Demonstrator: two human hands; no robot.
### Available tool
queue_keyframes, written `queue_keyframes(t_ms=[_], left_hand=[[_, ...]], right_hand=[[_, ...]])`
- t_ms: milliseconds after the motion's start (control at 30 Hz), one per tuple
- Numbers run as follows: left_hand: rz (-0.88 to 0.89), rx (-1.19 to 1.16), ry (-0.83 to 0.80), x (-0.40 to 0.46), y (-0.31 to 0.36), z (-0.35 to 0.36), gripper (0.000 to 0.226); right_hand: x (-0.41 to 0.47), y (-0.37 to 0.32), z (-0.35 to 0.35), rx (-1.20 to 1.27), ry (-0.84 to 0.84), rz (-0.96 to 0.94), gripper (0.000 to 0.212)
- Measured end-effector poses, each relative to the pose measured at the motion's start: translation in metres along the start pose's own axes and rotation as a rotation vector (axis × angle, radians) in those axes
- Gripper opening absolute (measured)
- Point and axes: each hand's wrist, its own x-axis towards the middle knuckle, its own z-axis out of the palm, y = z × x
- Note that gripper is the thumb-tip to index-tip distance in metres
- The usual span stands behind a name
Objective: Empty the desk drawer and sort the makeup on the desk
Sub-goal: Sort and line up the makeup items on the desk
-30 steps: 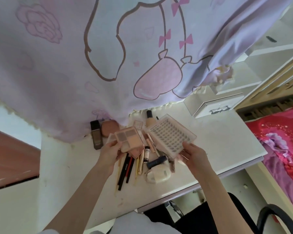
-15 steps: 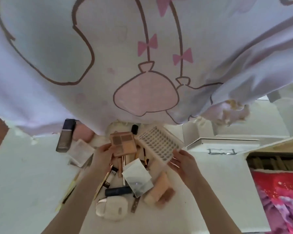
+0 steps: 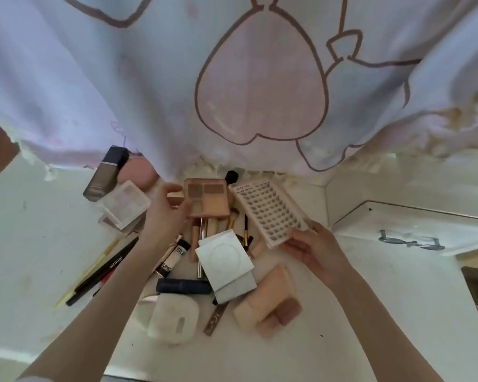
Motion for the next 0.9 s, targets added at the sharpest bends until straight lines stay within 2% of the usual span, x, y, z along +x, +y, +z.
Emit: queue_keyframes(t_ms=[67, 233, 333, 400, 533, 633, 733, 800, 900], left_hand=[[0.077, 0.055, -0.008, -0.002, -0.006, 0.001, 0.036], [0.242, 0.202, 0.065, -0.008, -0.014, 0.01, 0.045], [0.274, 0.342, 0.091, -0.011, -0.015, 0.014, 0.037], [0.283, 0.456, 0.061, -0.016, -0.017, 0.015, 0.029], [0.325, 0.721, -0.048, -0.033, -0.024, 0.007, 0.026], [0.409, 0.617, -0.063, -0.067, -0.022, -0.001, 0.027], [0.515, 0.542, -0.087, -0.105, -0.029, -0.006, 0.037], [0.568, 0.557, -0.155, -0.117, -0.038, -0.004, 0.05], [0.543, 0.619, -0.215, -0.12, -0.048, 0.002, 0.062]], right_hand=[[0.002, 0.008, -0.002, -0.085, 0.039, -0.086, 0.028], [0.004, 0.026, -0.002, -0.312, 0.272, -0.309, 0.04], [0.01, 0.03, -0.006, -0.602, 0.366, -0.395, 0.036], [0.008, 0.033, -0.005, -0.667, 0.386, -0.431, 0.032], [-0.012, 0.04, 0.0, -0.83, 0.331, -0.476, 0.036], [-0.027, 0.052, -0.002, -1.056, 0.211, -0.502, 0.043], [-0.044, 0.065, -0.008, -1.129, 0.224, -0.493, 0.052], [-0.054, 0.075, -0.01, -1.115, 0.236, -0.59, 0.047], [-0.067, 0.089, -0.008, -1.181, 0.13, -0.672, 0.041]])
